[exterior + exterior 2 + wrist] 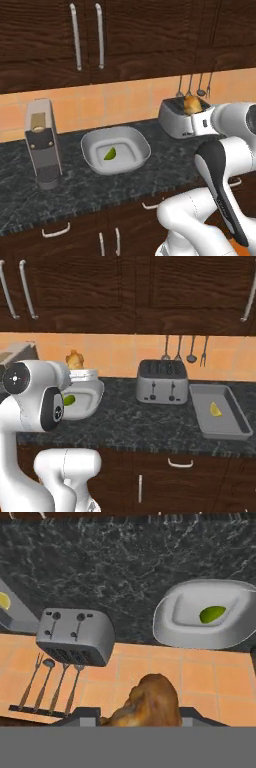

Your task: Place one lemon wedge and one chicken drumstick in each tupperware on the nearby counter, to pack two identical lunches.

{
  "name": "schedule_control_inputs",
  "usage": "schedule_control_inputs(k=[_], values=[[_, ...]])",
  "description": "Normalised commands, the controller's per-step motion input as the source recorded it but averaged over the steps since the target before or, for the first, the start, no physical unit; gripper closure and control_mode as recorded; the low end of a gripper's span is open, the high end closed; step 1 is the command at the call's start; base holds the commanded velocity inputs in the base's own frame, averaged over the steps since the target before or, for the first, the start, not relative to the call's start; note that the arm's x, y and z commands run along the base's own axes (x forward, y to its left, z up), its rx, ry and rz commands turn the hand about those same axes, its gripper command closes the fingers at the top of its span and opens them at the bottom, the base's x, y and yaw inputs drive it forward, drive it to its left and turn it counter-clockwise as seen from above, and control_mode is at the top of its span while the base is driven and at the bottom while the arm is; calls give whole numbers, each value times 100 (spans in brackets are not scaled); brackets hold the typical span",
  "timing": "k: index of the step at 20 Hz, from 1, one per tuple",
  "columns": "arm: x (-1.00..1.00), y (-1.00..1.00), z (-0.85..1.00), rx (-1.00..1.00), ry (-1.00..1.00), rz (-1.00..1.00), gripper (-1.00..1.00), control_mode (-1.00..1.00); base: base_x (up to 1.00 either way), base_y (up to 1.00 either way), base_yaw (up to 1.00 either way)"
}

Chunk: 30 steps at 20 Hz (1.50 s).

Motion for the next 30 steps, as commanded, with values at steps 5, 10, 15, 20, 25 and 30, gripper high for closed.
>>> schedule_control_inputs(k=[5,10,15,20,25,30], values=[[0,0,0,0,0,0,100,100,58,100,0],[6,28,-87,-14,43,0,100,-100,0,0,0],[43,21,-100,-3,49,0,100,-100,0,0,0],[66,22,-91,0,27,0,100,-100,0,0,0],[68,0,-67,0,16,0,100,-100,0,0,0],[80,6,-49,0,2,0,100,-100,0,0,0]])
